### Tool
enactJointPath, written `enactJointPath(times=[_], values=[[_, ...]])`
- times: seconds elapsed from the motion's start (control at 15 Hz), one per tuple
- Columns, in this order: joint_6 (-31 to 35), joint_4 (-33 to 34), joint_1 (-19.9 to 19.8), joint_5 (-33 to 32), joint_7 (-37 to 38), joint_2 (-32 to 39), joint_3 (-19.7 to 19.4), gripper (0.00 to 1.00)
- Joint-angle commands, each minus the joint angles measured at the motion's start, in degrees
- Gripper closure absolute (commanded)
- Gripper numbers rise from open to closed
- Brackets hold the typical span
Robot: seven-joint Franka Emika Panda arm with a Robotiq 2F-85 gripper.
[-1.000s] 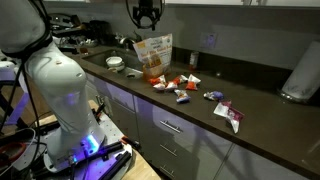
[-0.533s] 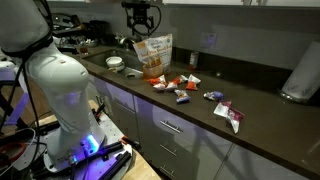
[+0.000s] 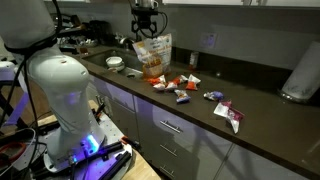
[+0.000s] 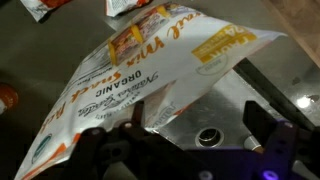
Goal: Remove two small packets from the pack on the countertop
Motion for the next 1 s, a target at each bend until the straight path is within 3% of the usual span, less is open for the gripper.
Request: enactJointPath(times=[0.0,0.47,0.93], values=[[0.4,1.7,-1.0,0.3,-4.7,1.7,0.0,0.0],[-4.5,4.3,-2.0,4.4,-15.2,4.6,-0.9,0.0],[-12.1,9.9,-3.1,3.2,-17.8,6.3,-0.9,0.0]])
